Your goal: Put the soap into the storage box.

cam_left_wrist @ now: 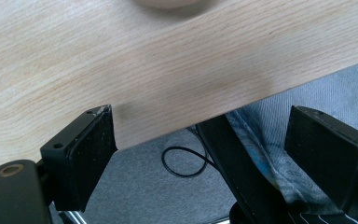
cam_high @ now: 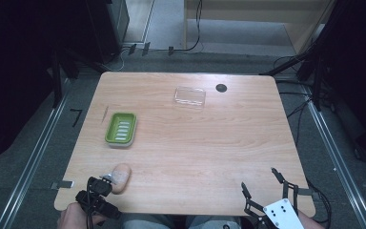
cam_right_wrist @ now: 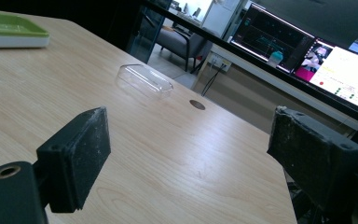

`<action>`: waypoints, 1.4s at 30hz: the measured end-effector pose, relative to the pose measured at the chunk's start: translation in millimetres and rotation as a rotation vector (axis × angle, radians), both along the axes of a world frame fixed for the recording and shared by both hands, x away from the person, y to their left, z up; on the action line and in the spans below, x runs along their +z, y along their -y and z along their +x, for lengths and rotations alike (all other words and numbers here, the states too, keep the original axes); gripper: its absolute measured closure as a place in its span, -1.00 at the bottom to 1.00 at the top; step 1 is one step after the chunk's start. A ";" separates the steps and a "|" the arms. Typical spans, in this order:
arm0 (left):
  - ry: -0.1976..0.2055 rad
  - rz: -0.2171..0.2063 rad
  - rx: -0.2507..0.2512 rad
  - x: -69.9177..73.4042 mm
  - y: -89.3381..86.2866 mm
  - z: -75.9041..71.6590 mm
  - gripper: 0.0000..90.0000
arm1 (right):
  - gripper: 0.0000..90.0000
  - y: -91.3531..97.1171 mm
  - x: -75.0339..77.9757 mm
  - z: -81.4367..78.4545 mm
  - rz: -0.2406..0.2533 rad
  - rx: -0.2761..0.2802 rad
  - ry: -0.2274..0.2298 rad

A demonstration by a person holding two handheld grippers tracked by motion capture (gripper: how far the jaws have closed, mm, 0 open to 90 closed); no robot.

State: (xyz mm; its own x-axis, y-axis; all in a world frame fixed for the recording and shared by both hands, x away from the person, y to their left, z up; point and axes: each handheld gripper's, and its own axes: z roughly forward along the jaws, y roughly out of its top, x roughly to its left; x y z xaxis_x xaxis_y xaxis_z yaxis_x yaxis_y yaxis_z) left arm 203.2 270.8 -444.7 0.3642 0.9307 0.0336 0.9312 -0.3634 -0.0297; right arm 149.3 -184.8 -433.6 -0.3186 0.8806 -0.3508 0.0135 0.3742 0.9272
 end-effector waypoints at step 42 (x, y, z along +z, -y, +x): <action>0.051 -0.025 -0.021 8.8 7.6 15.0 -0.82 | -0.71 -6.7 0.4 4.1 -0.007 0.025 0.001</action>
